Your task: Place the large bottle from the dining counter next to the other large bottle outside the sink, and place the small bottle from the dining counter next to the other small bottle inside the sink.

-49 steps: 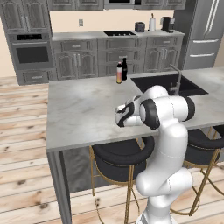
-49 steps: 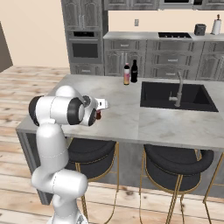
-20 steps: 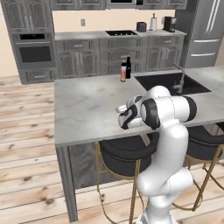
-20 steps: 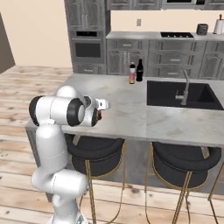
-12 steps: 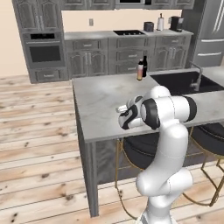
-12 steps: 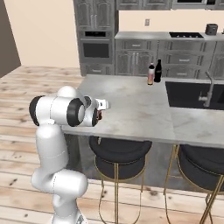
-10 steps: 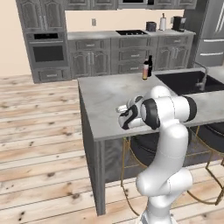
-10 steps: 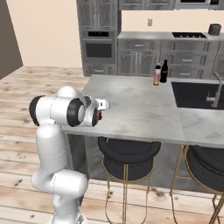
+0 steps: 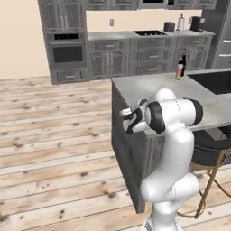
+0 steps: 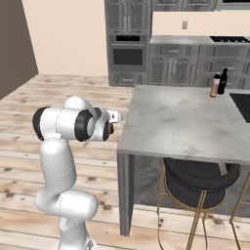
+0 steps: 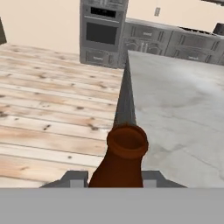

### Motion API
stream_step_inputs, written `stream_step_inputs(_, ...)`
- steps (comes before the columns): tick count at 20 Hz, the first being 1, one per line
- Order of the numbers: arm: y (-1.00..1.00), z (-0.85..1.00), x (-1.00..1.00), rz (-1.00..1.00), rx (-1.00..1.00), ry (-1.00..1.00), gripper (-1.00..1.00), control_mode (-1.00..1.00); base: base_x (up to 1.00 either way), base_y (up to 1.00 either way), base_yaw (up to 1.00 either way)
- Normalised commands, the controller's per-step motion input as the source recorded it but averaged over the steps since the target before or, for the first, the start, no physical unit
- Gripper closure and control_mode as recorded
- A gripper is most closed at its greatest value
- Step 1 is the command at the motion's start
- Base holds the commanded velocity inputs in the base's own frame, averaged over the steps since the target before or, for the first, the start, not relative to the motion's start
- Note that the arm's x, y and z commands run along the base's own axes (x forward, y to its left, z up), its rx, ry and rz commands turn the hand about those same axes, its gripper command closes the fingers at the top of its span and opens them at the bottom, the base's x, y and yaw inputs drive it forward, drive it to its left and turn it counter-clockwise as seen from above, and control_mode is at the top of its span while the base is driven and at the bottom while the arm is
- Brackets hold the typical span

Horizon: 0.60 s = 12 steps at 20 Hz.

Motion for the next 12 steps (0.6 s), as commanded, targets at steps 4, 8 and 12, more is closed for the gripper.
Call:
stream_step_inputs(4, 0.0, 0.0, 0.0, 0.0, 0.0, 0.0, 1.0, 1.0, 0.17, 0.83, 0.0)
stream_step_inputs(8, 0.0, 0.0, 0.0, 0.0, 0.0, 0.0, 1.0, 1.0, 0.38, 0.6, 0.0)
stream_step_inputs(12, 0.0, 0.0, 0.0, 0.0, 0.0, 0.0, 1.0, 1.0, 0.61, 0.39, 0.0)
